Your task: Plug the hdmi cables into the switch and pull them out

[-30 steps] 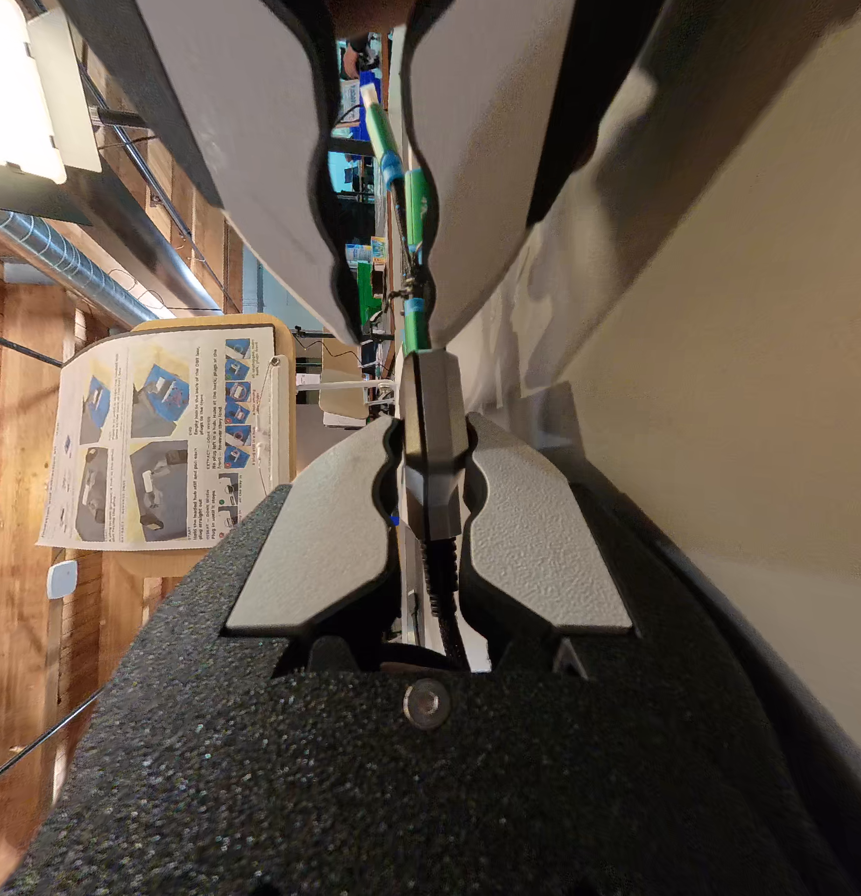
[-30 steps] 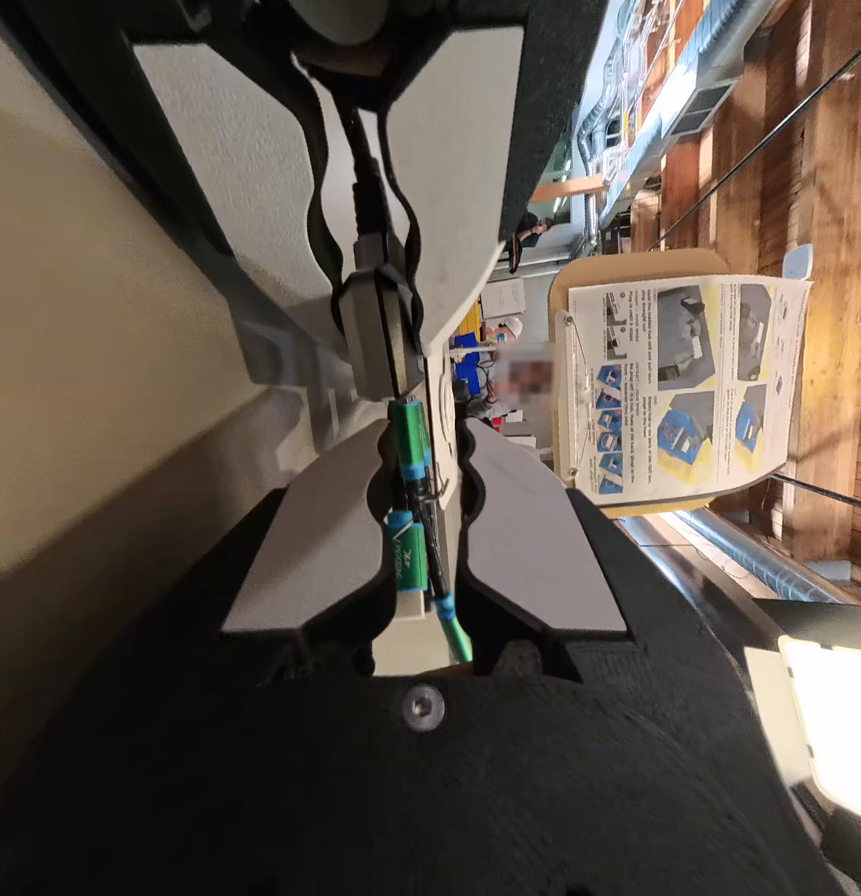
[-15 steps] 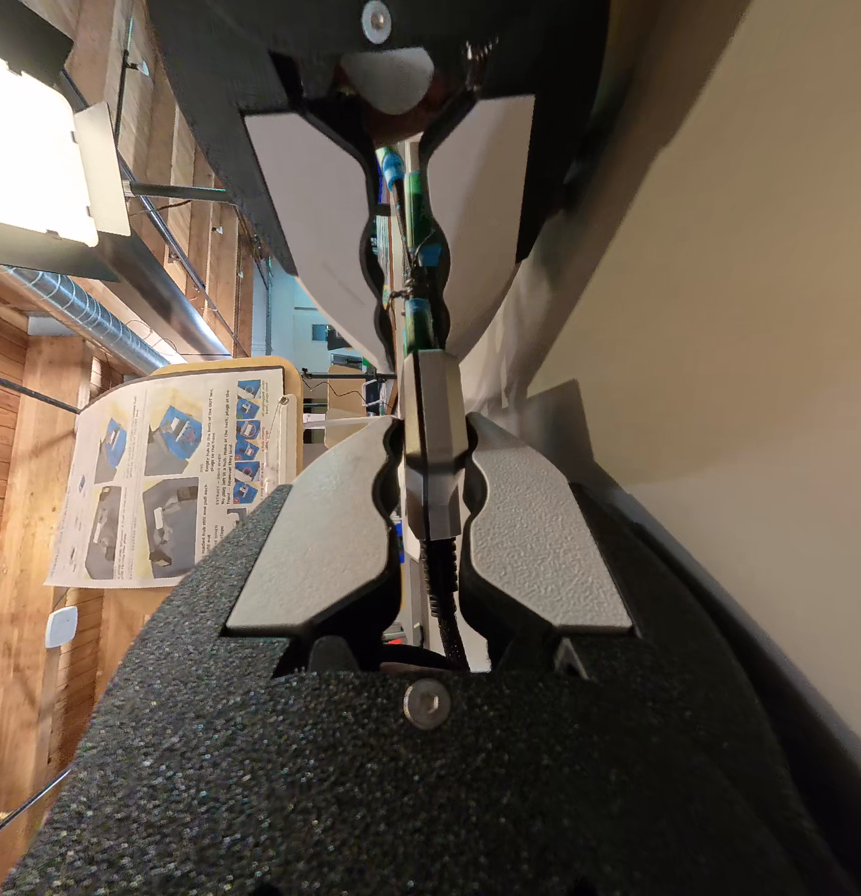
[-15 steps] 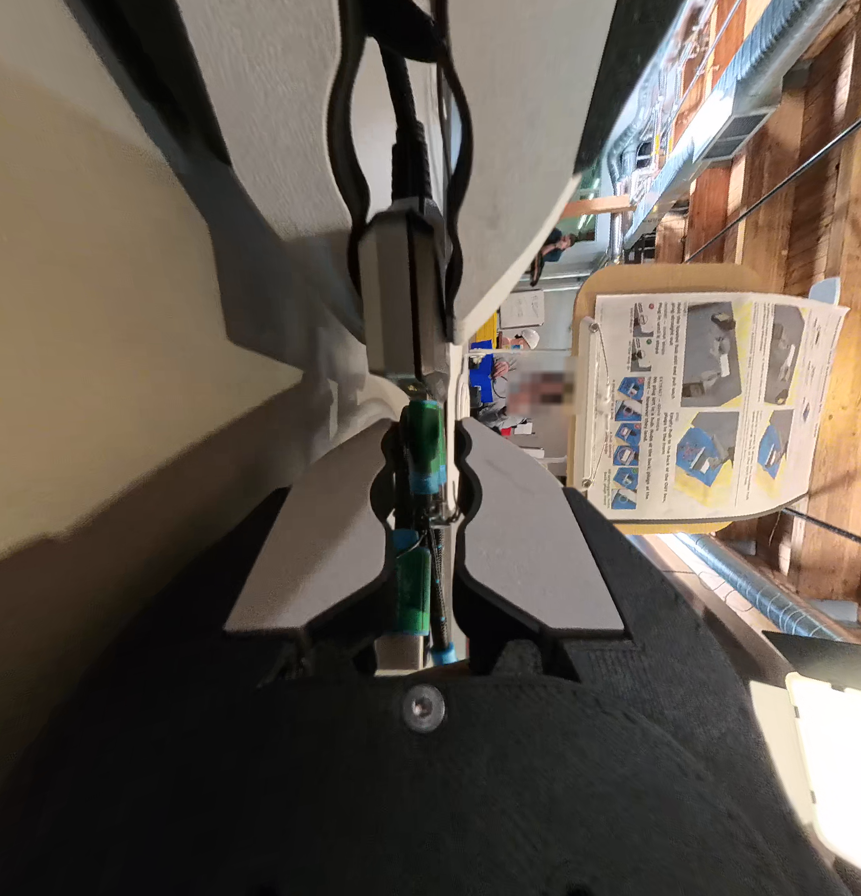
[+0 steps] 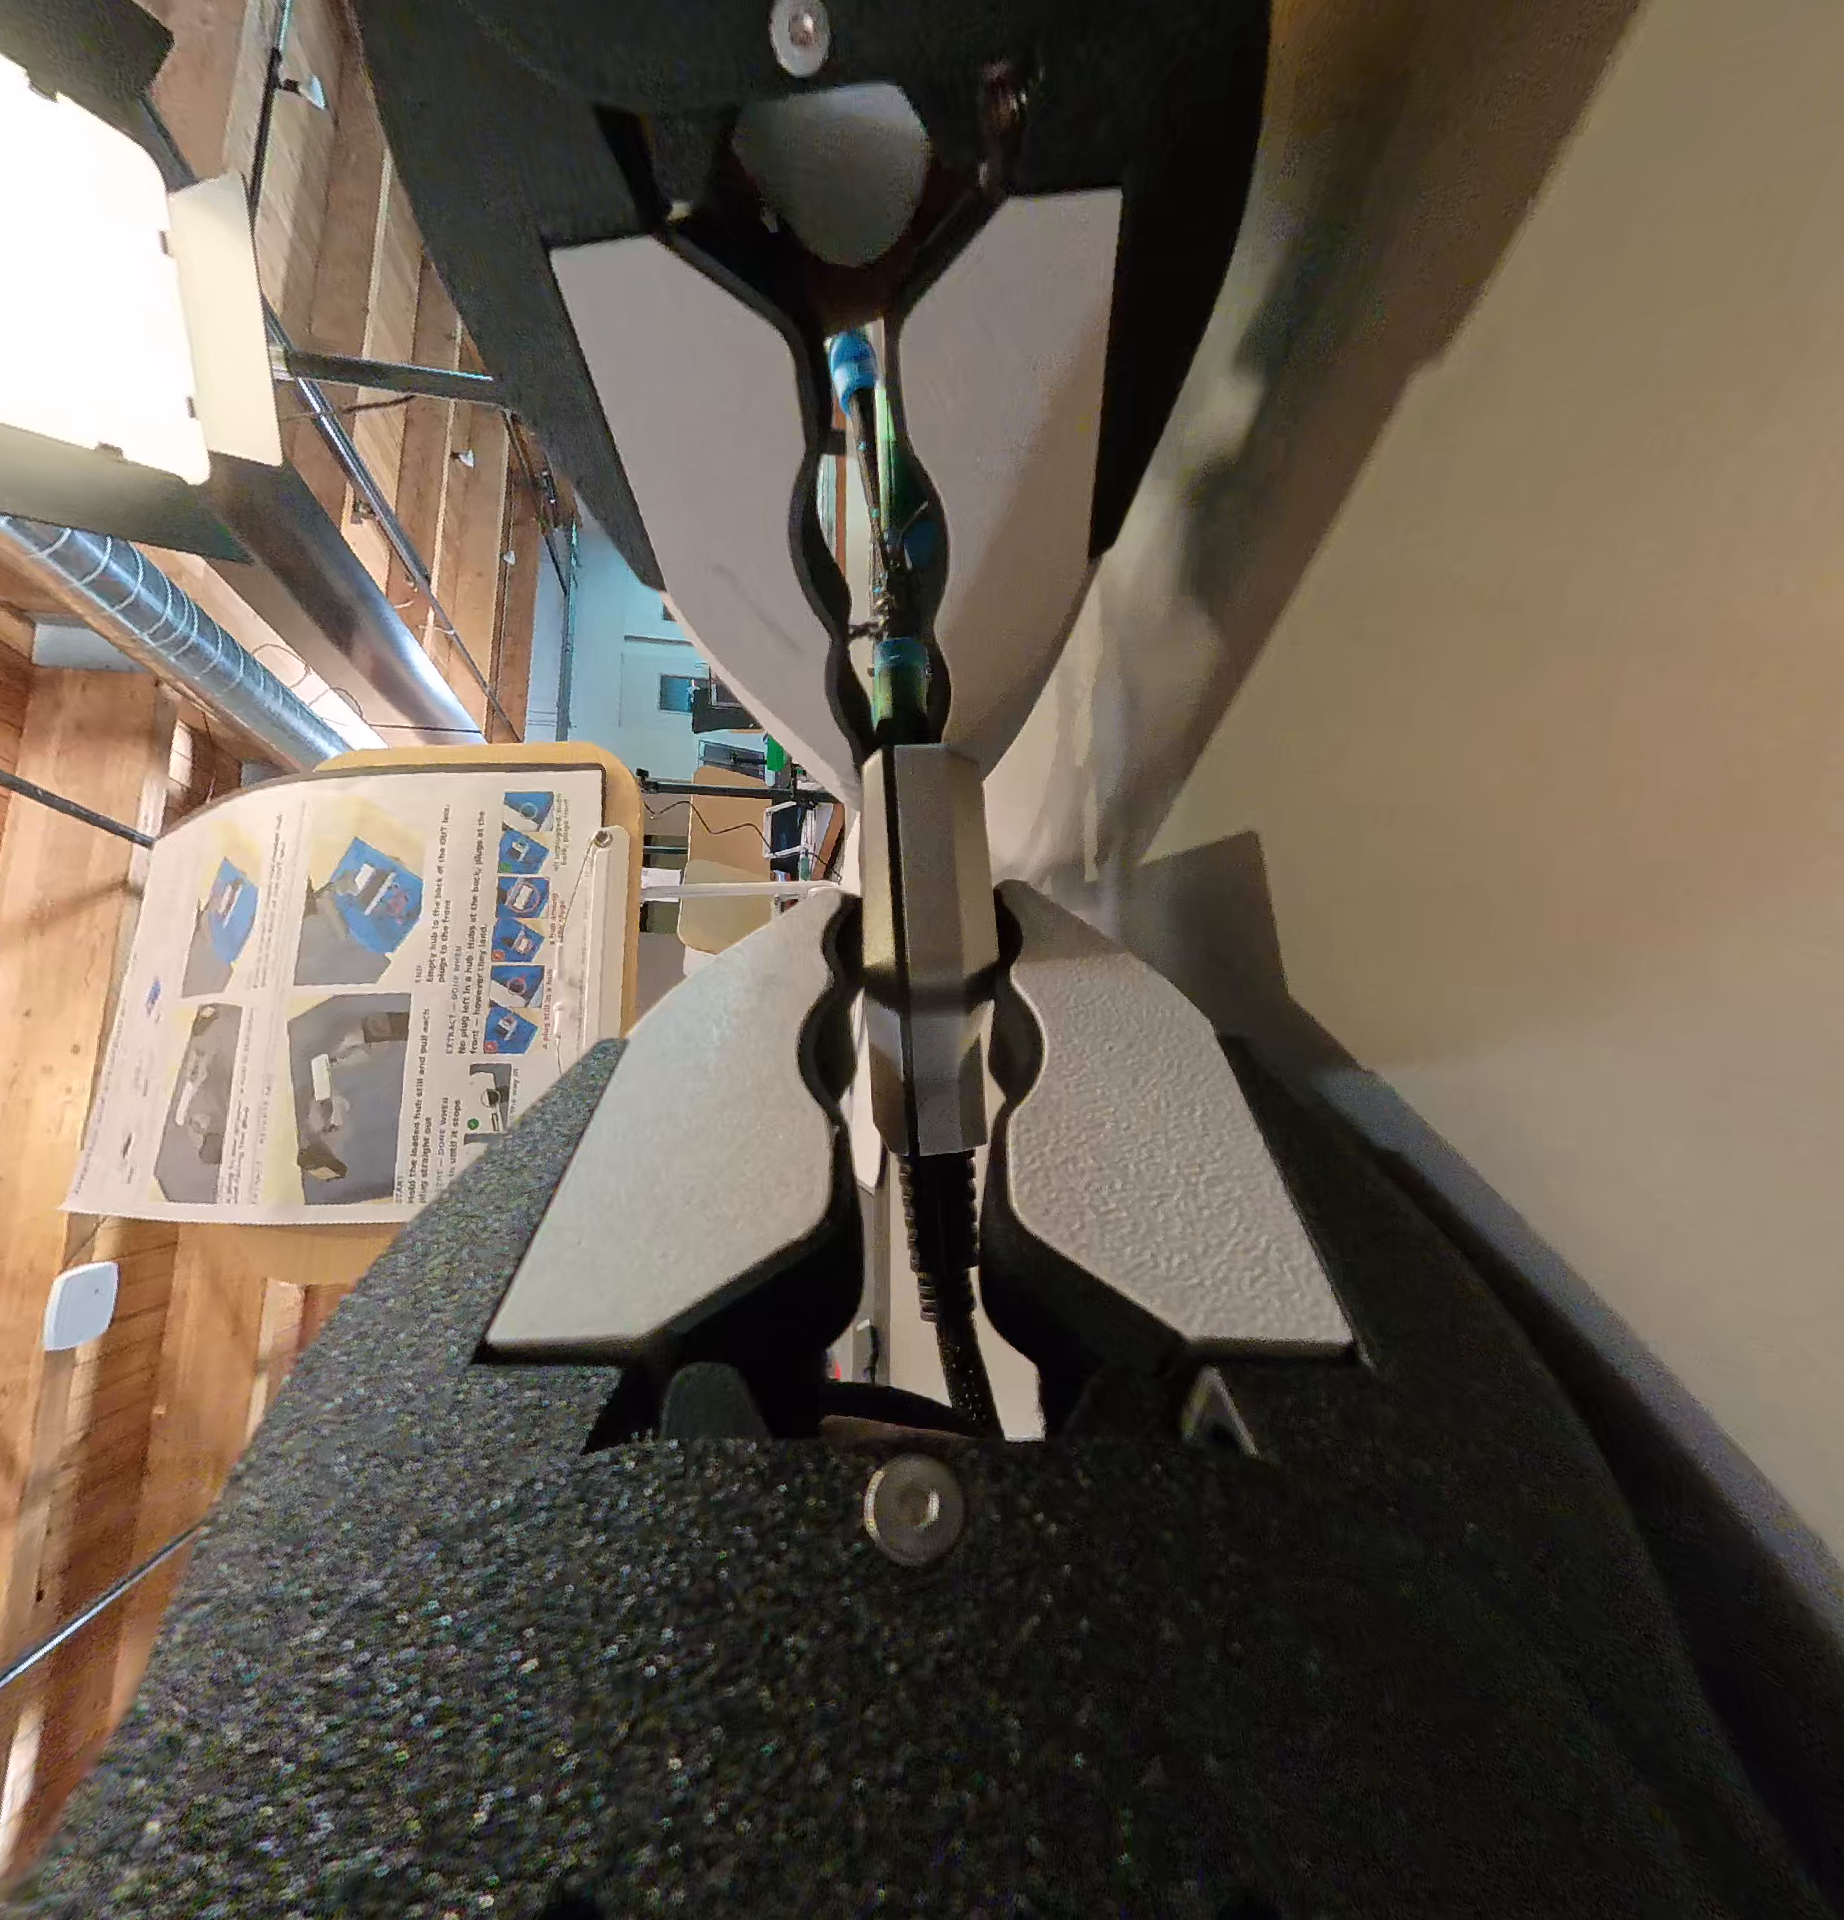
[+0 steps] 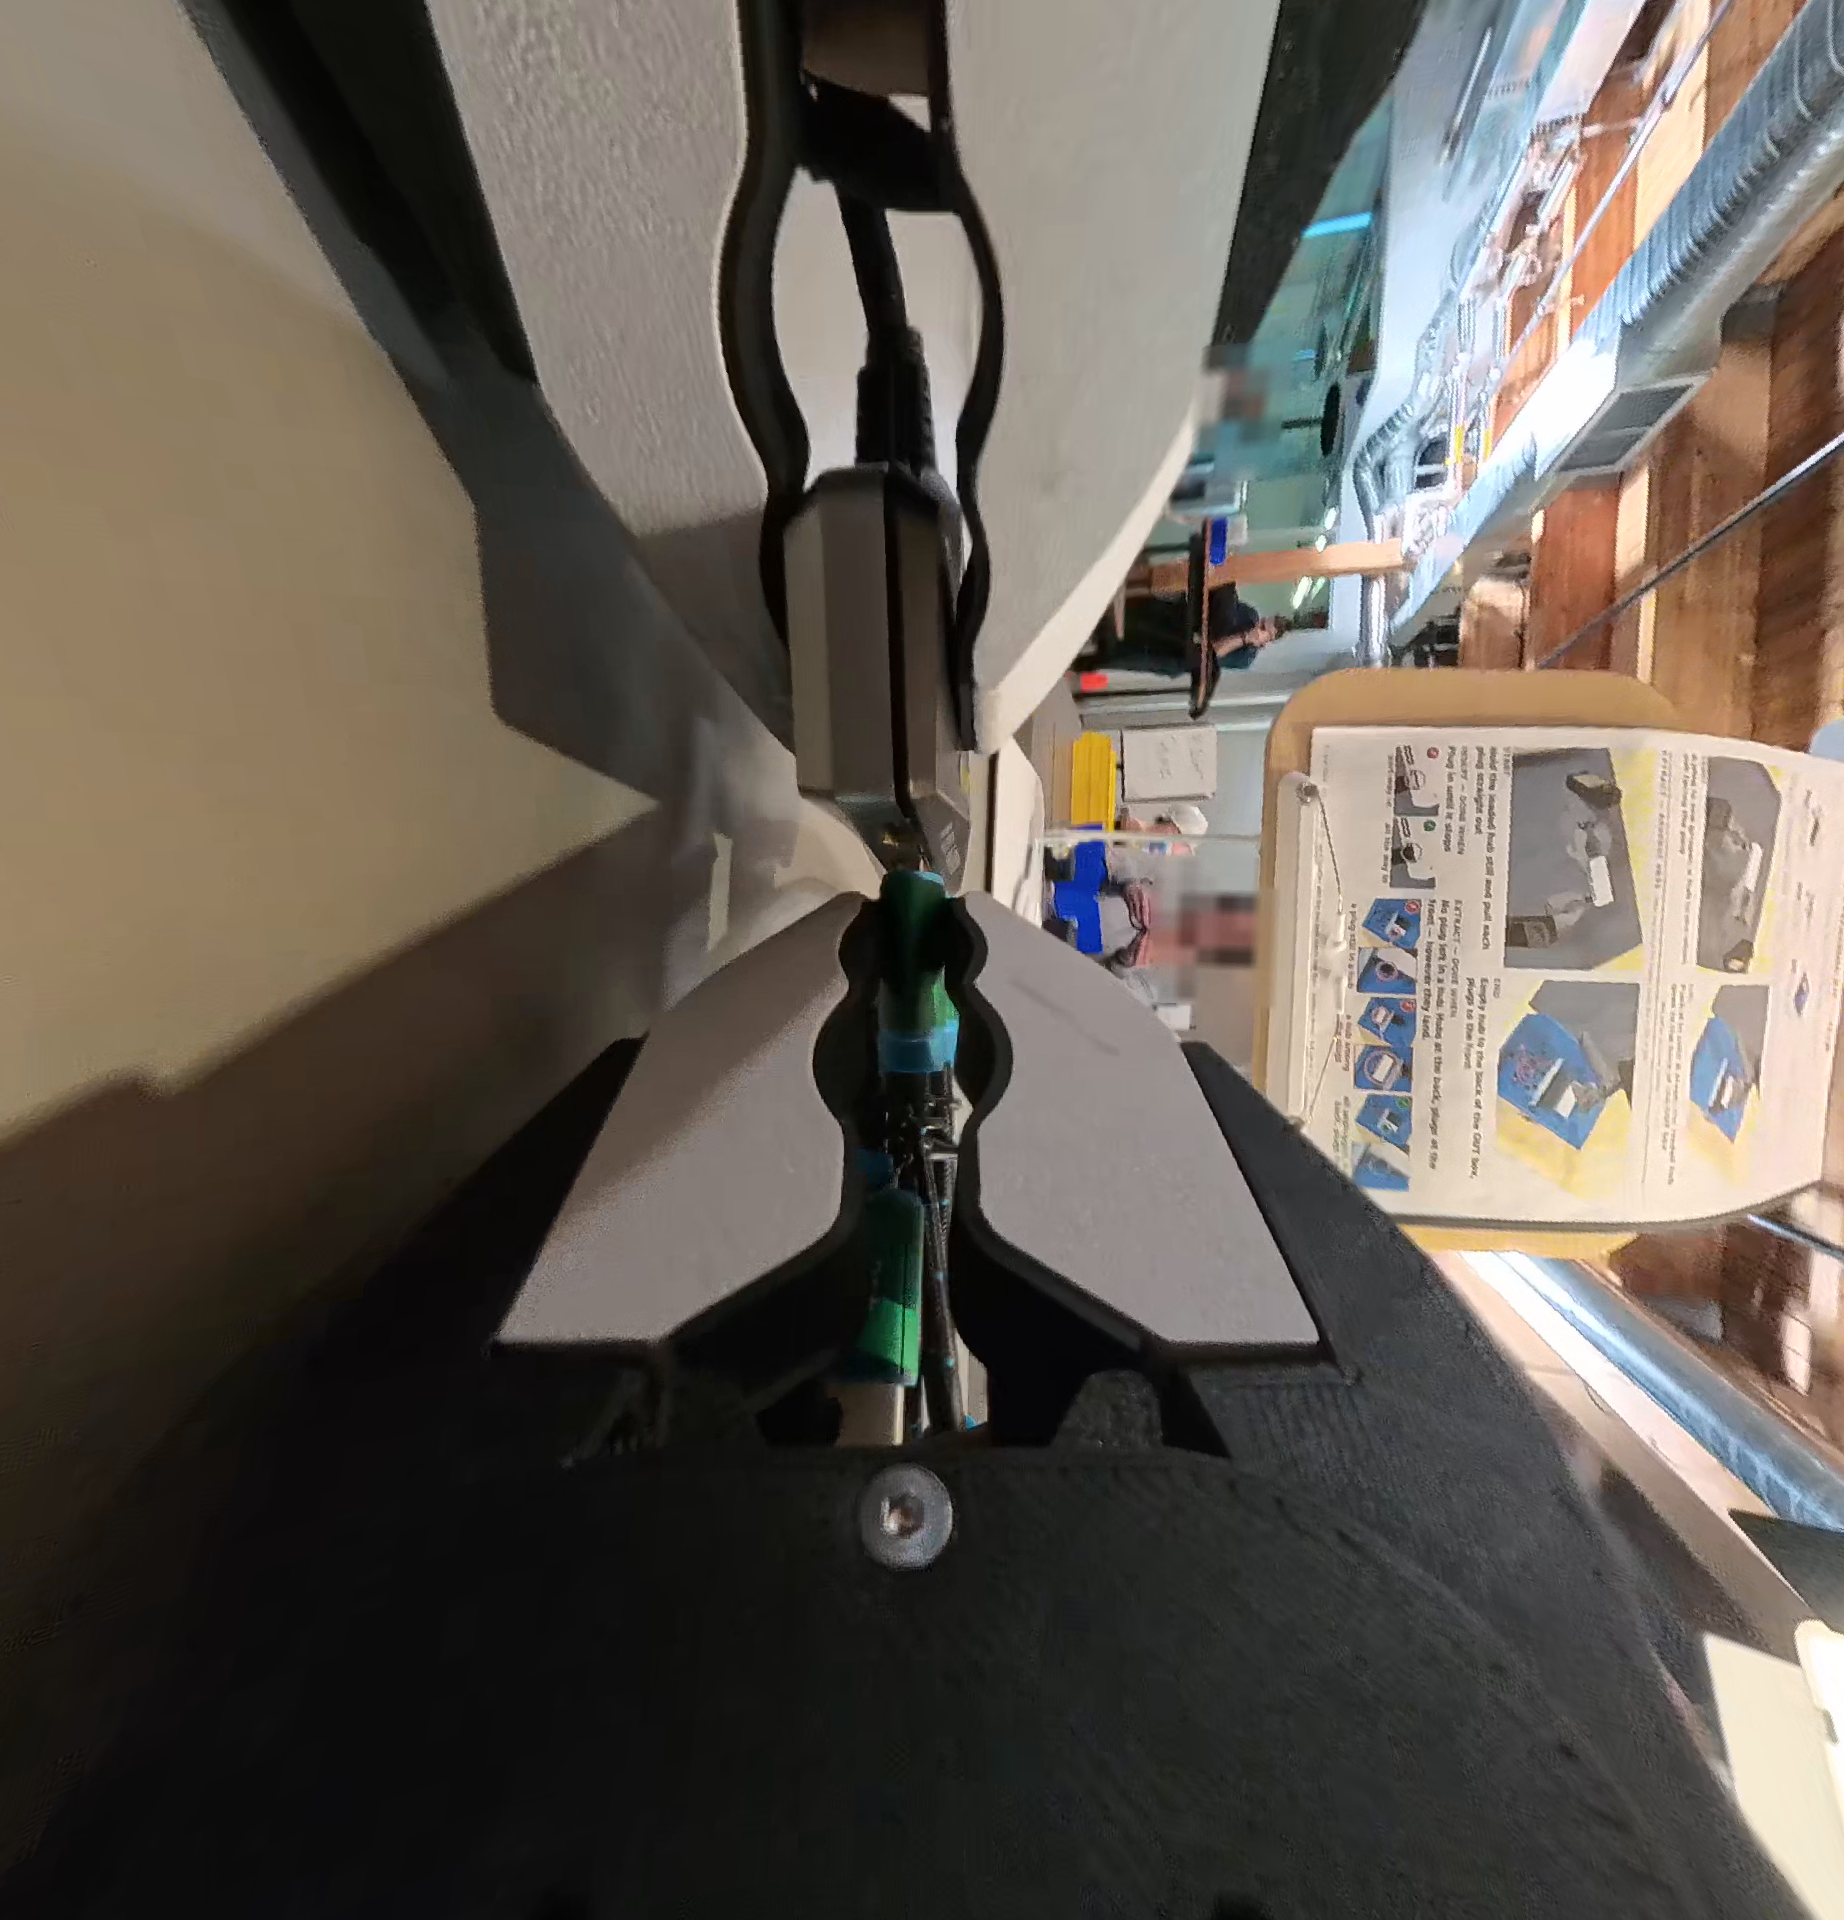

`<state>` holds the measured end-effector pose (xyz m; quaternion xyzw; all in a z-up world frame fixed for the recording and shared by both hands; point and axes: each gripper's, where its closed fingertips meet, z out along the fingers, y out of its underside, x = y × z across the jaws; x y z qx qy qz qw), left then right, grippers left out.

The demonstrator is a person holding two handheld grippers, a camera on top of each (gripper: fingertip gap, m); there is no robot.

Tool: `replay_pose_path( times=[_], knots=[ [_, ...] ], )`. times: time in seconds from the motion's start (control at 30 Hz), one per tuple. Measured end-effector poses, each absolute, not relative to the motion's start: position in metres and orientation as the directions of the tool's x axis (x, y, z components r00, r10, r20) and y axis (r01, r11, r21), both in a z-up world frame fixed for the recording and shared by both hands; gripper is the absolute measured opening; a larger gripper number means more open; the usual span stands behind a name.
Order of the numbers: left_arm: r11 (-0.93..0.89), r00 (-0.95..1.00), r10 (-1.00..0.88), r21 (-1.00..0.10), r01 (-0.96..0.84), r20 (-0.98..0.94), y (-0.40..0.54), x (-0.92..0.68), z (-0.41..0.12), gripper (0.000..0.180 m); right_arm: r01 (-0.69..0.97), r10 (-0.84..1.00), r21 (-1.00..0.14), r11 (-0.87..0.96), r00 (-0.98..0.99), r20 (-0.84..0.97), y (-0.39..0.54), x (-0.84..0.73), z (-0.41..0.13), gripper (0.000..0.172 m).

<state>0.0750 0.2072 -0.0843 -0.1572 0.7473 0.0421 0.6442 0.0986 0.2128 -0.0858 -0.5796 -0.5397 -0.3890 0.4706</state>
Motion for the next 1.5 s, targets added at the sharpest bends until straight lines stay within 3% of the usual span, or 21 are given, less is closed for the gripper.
replay_pose_path(
  times=[0.33,0.57,0.77,0.97,1.23,1.37,1.5],
  knots=[
    [0.933,-0.081,-0.220,-0.185,-0.309,-0.972,0.209,0.078,-0.079,0.023,0.989,0.266,-0.144,0.028,0.131,0.955,0.211,0.105,-0.080,0.013],
    [0.936,-0.095,-0.241,-0.205,-0.287,-0.966,0.205,0.077,-0.081,0.023,0.963,0.369,-0.256,0.086,0.208,0.906,0.205,0.104,-0.082,0.013],
    [0.930,-0.093,-0.260,-0.224,-0.290,-0.961,0.206,0.077,-0.080,0.023,0.970,0.354,-0.225,0.090,0.180,0.918,0.201,0.103,-0.079,0.013],
    [0.932,-0.097,-0.278,-0.244,-0.269,-0.956,0.201,0.077,-0.080,0.023,0.952,0.378,-0.286,0.110,0.226,0.898,0.195,0.104,-0.078,0.014],
    [0.922,-0.103,-0.245,-0.199,-0.331,-0.964,0.204,0.078,-0.084,0.022,0.980,0.313,-0.199,0.004,0.187,0.931,0.199,0.104,-0.080,0.012],
    [0.899,-0.099,-0.288,-0.234,-0.369,-0.952,0.208,0.084,-0.085,0.040,0.977,0.309,-0.211,-0.010,0.204,0.929,0.198,0.098,-0.080,0.011],
    [0.892,-0.112,-0.285,-0.221,-0.393,-0.952,0.204,0.088,-0.086,0.043,0.971,0.309,-0.241,0.006,0.228,0.924,0.197,0.088,-0.077,0.012]
  ],
)
